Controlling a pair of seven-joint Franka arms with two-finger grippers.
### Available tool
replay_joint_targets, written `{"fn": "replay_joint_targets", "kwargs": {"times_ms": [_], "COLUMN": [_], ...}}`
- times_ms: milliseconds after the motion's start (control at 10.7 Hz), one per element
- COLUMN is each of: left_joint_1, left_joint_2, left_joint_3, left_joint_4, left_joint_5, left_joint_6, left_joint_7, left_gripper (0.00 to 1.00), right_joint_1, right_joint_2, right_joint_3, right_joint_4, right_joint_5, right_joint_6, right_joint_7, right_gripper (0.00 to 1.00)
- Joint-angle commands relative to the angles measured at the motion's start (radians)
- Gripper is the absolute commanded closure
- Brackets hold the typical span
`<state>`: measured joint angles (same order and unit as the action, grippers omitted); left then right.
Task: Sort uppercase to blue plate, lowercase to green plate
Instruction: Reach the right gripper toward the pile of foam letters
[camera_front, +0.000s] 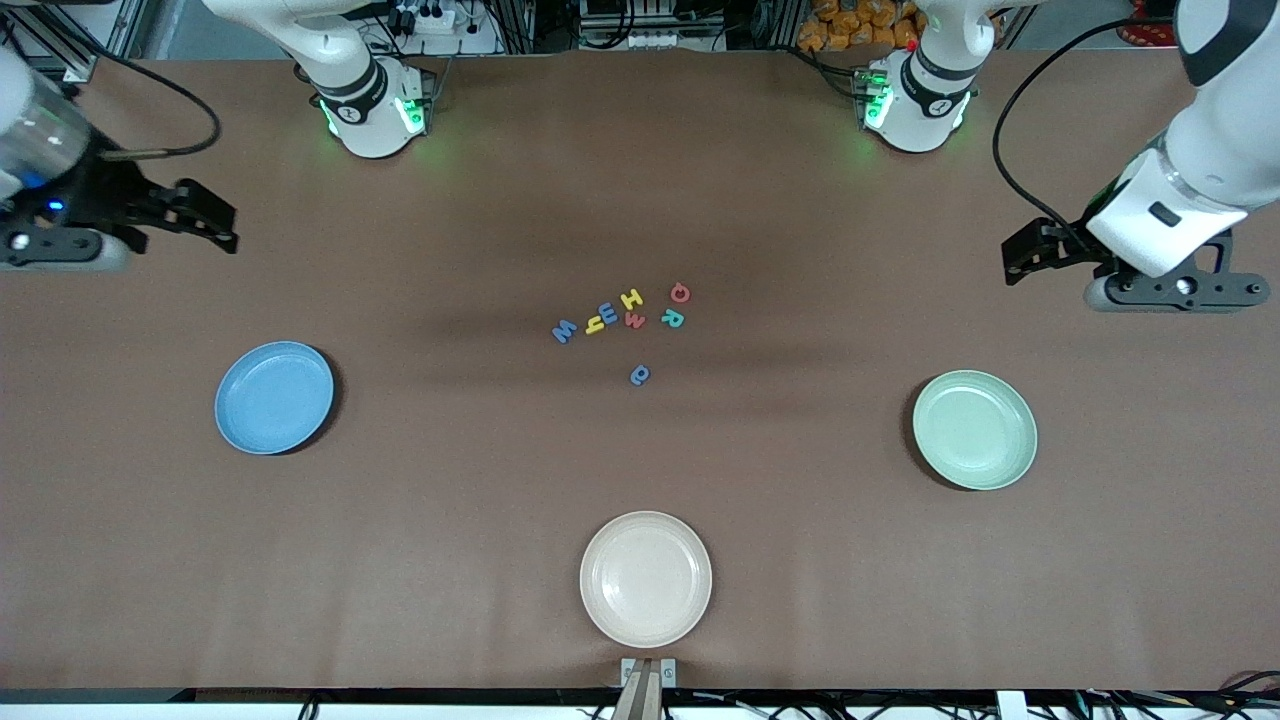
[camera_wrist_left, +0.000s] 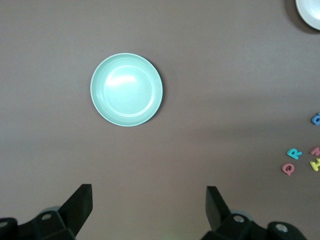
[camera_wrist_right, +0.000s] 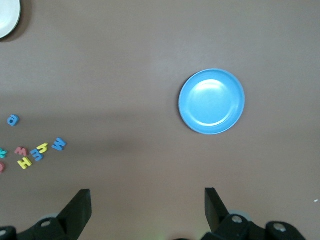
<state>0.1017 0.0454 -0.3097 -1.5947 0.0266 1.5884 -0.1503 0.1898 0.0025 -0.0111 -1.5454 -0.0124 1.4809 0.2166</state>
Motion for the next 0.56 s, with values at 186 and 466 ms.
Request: {"fn": "replay_joint_targets", "kwargs": {"times_ms": [186, 466], "left_joint_1": [0.004, 0.006], "left_joint_2": [-0.013, -0.021], "left_joint_3": [-0.022, -0.037], "left_joint_4": [-0.063, -0.135], "left_joint_5": [-0.002, -0.002], "left_joint_6": [0.059, 0.125], "left_joint_7": [-0.012, -0.020], "left_gripper": [0.00, 0.00], "right_joint_1": [0.135, 0.194], "right_joint_2": [-0.001, -0.001], "right_joint_3": [-0.003, -0.004], "right_joint_4": [-0.168, -0.330], "right_joint_5": [0.012, 0.054], "right_joint_6": [0.183, 0.396], "right_joint_7": [0.229, 0.321], "right_gripper": [0.00, 0.00]}}
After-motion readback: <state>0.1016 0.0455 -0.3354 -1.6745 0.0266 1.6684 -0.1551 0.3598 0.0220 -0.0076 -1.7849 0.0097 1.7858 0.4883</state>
